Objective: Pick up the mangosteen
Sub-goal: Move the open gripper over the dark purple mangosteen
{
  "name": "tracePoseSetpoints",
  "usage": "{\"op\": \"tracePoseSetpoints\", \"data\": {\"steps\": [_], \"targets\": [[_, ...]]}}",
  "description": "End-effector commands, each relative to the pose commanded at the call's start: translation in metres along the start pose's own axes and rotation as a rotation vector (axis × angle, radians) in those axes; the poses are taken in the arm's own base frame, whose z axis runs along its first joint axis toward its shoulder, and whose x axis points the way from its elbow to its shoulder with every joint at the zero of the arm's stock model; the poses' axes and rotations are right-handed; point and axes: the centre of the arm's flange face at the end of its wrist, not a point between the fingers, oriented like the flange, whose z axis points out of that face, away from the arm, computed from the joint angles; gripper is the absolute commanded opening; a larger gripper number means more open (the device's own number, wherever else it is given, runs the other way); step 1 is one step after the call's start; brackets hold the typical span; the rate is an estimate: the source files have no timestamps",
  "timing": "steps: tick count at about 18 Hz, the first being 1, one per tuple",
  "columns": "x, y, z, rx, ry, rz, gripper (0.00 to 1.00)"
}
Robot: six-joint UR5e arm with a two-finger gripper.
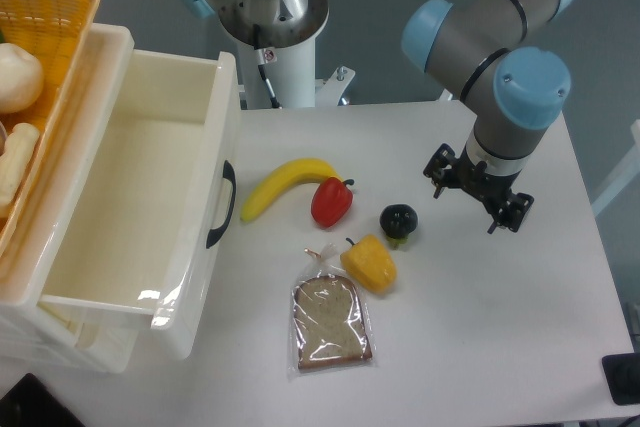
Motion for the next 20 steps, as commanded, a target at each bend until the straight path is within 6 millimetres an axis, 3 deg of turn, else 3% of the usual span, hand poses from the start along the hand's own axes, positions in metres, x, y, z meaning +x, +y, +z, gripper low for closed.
{"op": "tracePoseSetpoints", "data": {"steps": [6,11,20], "targets": [[0.003,-0.004,0.007,-0.005,0.008,-0.052,1.00],[0.012,-0.001,0.037,-0.005,0.034,-0.142,1.00],[0.037,-0.005,0.085,-0.032,0.117,-0.132,1.00]]}}
